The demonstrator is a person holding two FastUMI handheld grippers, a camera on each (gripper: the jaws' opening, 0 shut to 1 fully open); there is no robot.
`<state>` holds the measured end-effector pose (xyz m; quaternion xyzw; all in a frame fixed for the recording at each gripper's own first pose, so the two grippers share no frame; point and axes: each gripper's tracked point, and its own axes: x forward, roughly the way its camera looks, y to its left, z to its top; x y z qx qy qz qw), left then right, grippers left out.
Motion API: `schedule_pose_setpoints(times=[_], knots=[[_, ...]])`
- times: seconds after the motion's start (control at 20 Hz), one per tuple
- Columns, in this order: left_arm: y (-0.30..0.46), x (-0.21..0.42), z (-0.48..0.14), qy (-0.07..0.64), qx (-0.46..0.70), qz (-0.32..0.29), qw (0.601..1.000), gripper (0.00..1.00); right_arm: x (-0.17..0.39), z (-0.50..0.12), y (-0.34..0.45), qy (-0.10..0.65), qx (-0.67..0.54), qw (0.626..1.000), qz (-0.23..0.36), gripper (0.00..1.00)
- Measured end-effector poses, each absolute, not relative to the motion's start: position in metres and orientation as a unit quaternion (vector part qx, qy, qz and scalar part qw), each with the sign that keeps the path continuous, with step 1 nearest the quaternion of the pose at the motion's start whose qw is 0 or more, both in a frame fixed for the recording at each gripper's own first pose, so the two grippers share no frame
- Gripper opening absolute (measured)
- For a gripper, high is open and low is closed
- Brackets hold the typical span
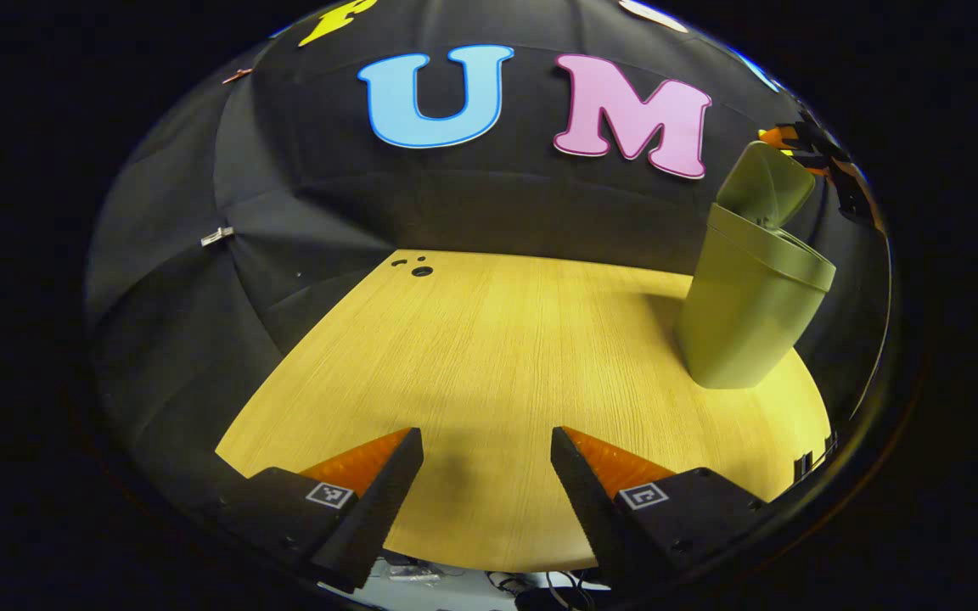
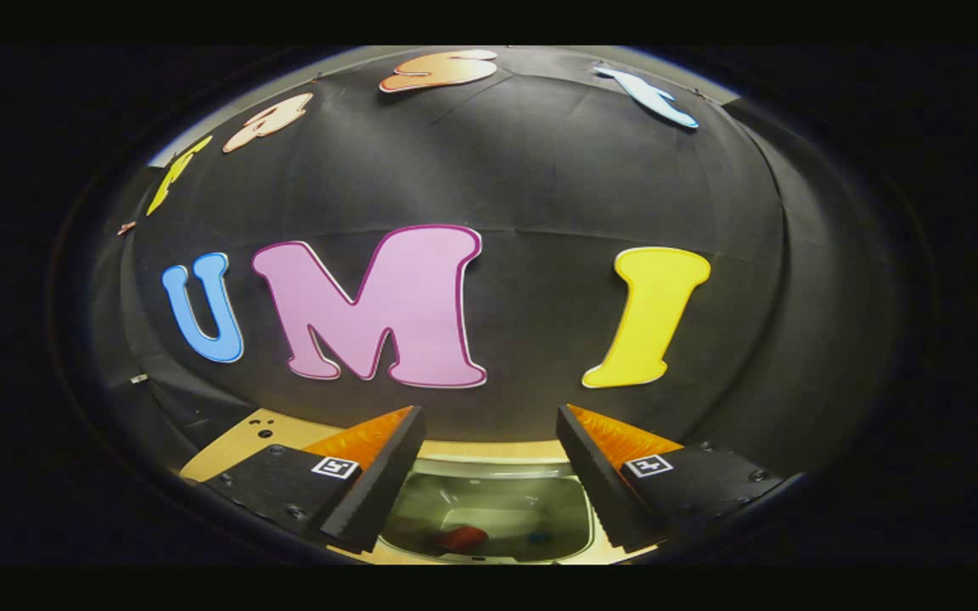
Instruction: Press the lid of the desktop garbage bin to open it, pick up the crumpled paper on the desktop and throw it into the bin, then pick up the pop can on the desktop and drop it into the bin, and finally close the garbage bin lid.
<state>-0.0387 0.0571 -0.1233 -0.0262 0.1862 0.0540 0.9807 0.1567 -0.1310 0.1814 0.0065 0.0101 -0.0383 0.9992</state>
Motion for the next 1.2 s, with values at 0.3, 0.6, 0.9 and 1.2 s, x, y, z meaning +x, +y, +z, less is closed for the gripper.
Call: schedule_pose_setpoints(times=[0.3, 0.6, 0.9, 1.2], knots=[[0.055, -0.046, -0.134, 0.196, -0.034, 0.040, 0.979, 0.98, 0.137, 0.124, -0.129, 0.052, 0.009, 0.998, -0.043, 0.98], [0.057, -0.053, -0.140, 0.205, -0.030, 0.043, 0.977, 0.98, 0.124, 0.085, -0.128, 0.071, 0.013, 0.996, -0.043, 0.98], [0.052, -0.056, -0.142, 0.208, -0.036, 0.046, 0.976, 0.98, 0.119, 0.053, -0.127, 0.098, 0.014, 0.994, -0.040, 0.98], [0.043, -0.053, -0.141, 0.209, -0.028, 0.040, 0.977, 0.98, 0.111, 0.037, -0.123, 0.108, 0.012, 0.993, -0.035, 0.99]])
